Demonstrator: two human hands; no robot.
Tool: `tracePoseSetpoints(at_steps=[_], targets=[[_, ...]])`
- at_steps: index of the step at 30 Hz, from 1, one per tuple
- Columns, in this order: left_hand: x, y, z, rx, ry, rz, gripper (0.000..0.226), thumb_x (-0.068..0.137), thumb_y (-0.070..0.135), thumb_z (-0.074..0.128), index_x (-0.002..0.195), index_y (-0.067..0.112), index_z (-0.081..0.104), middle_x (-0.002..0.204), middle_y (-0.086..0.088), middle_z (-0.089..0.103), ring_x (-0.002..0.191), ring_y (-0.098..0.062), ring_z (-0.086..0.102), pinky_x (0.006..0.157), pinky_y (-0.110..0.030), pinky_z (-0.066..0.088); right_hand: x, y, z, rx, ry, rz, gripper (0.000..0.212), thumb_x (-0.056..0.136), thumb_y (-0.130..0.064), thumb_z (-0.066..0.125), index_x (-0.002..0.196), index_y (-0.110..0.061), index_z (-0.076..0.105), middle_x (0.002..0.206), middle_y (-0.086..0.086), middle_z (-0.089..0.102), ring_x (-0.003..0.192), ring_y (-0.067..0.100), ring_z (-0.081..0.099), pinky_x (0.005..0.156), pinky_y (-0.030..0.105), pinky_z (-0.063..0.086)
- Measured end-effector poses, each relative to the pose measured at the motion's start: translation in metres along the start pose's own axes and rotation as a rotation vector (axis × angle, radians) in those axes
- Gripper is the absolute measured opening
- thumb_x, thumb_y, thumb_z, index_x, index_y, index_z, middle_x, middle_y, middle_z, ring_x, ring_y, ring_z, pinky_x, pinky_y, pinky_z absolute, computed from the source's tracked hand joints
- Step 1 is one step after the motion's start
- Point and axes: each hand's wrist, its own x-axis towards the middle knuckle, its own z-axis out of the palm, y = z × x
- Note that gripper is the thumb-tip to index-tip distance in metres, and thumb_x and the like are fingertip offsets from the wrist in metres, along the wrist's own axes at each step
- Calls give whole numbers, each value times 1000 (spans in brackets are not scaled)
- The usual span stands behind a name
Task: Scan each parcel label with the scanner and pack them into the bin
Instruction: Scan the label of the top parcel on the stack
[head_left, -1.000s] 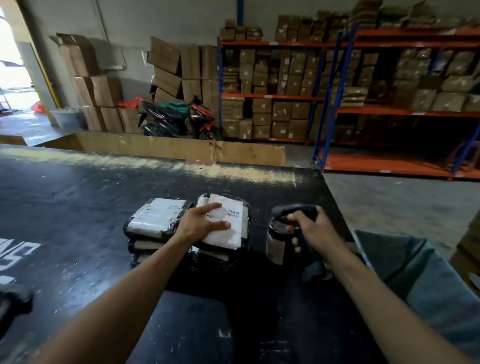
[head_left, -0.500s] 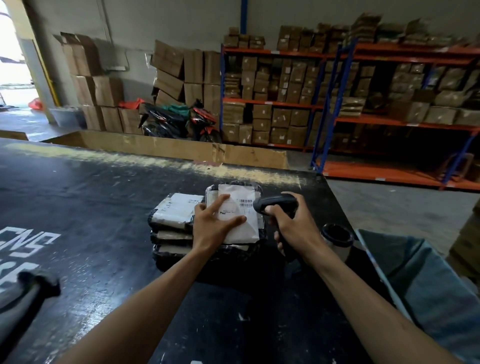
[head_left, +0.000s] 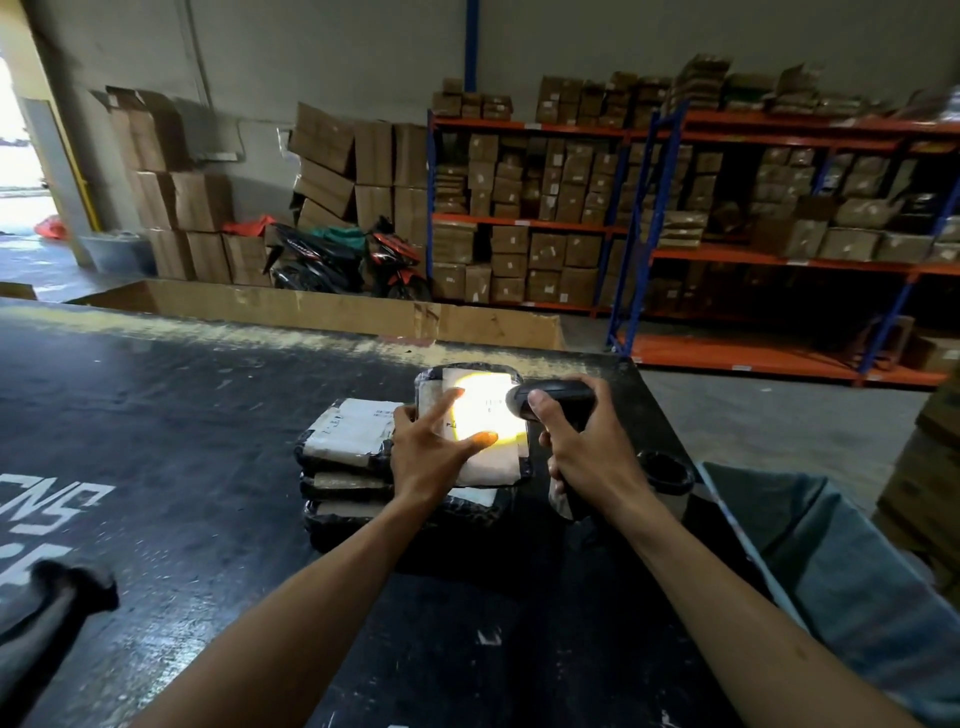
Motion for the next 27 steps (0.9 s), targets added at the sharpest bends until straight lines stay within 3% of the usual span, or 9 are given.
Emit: tracePoseSetpoints(at_steps=[6, 10, 15, 19, 21, 24, 27], targets=[[1, -2, 6, -15, 15, -40, 74, 57, 61, 89, 125, 56, 59, 127, -16, 43, 105, -32, 61, 93, -42, 56, -2, 1, -2, -45, 54, 2, 45, 85, -69, 64, 119, -53, 39, 88, 8, 71, 49, 14, 68, 44, 30, 56], [3, -7, 7, -65, 3, -59, 75, 57, 56, 91, 126, 53, 61, 124, -13, 42, 105, -31, 60, 94, -44, 56, -3, 2, -3, -34, 66, 6, 32, 84, -69, 65, 105, -64, 41, 85, 9, 72, 48, 17, 69, 44, 31, 56], [5, -11, 8, -88, 6, -69, 79, 56, 55, 92, 129, 50, 61, 122, -10, 42, 105, -30, 60, 96, -42, 56, -4, 9, -3, -47, 66, 35, 43, 81, -71, 65, 114, -55, 41, 84, 13, 71, 44, 16, 67, 40, 28, 53], [9, -11, 1, -94, 7, -105, 96, 59, 56, 90, 142, 56, 42, 115, -7, 42, 103, -29, 59, 97, -37, 53, -16, 39, 3, -88, 66, 140, 50, 78, -73, 63, 117, -52, 38, 84, 12, 72, 43, 15, 67, 38, 27, 52], [13, -12, -5, -51, -8, -109, 105, 60, 59, 88, 147, 59, 28, 113, -8, 43, 99, -30, 59, 99, -39, 51, -29, 64, 9, -143, 41, 235, 55, 77, -75, 61, 119, -51, 36, 85, 7, 73, 45, 16, 69, 39, 28, 54], [15, -16, -11, -83, -26, -118, 102, 60, 56, 89, 147, 56, 34, 112, -5, 44, 96, -23, 57, 101, -36, 50, -48, 103, 21, -224, 7, 354, 63, 77, -73, 60, 125, -38, 39, 87, 7, 73, 53, 22, 71, 38, 29, 54], [9, -23, -12, -65, -31, -94, 100, 58, 59, 88, 145, 57, 38, 111, -3, 44, 94, -18, 54, 98, -29, 48, -63, 135, 33, -272, -49, 447, 63, 85, -66, 61, 133, -32, 38, 96, 7, 69, 76, 27, 72, 39, 26, 52]])
